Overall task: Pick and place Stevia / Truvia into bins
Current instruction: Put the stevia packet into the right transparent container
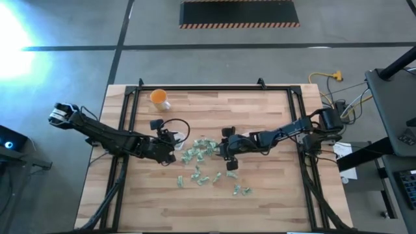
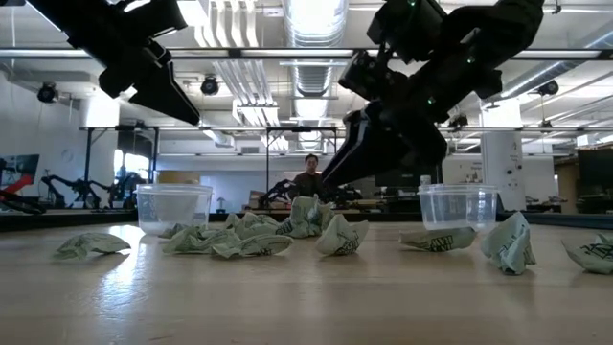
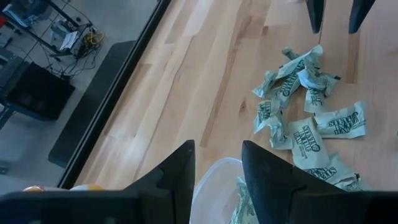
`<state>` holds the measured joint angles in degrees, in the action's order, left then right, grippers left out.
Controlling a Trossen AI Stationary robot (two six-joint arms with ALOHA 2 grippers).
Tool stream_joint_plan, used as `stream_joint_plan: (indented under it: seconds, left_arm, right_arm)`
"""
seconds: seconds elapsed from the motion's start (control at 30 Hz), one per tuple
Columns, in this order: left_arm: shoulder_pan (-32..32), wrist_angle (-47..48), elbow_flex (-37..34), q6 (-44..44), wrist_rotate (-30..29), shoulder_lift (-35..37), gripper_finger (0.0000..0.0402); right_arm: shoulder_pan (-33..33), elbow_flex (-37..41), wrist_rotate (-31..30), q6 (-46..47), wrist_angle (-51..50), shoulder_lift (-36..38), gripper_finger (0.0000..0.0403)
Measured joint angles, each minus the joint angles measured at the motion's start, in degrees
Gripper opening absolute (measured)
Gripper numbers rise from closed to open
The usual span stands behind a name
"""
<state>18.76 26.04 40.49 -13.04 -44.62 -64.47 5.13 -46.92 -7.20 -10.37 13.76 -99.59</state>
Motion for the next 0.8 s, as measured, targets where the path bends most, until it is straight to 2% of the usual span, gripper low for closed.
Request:
stream_joint_plan:
  seconds: [0.27, 0.6, 0.8]
  left_arm:
    - [0.0, -0.1, 0.0, 0.0, 0.0, 0.0, 0.0116]
    - [0.0, -0.1, 0.0, 0.0, 0.0, 0.0, 0.0116]
    - [0.1, 0.0, 0.0, 0.0, 0.0, 0.0, 0.0116]
  right_arm:
    - [0.0, -0.3, 0.0, 0.2, 0.2, -0.8, 0.0139]
    - [0.0, -5.0, -0.4, -1.0, -0.9, -8.4, 0.0139]
    - [-0.1, -6.9, -5.5, -0.4, -5.2, -9.1, 0.0139]
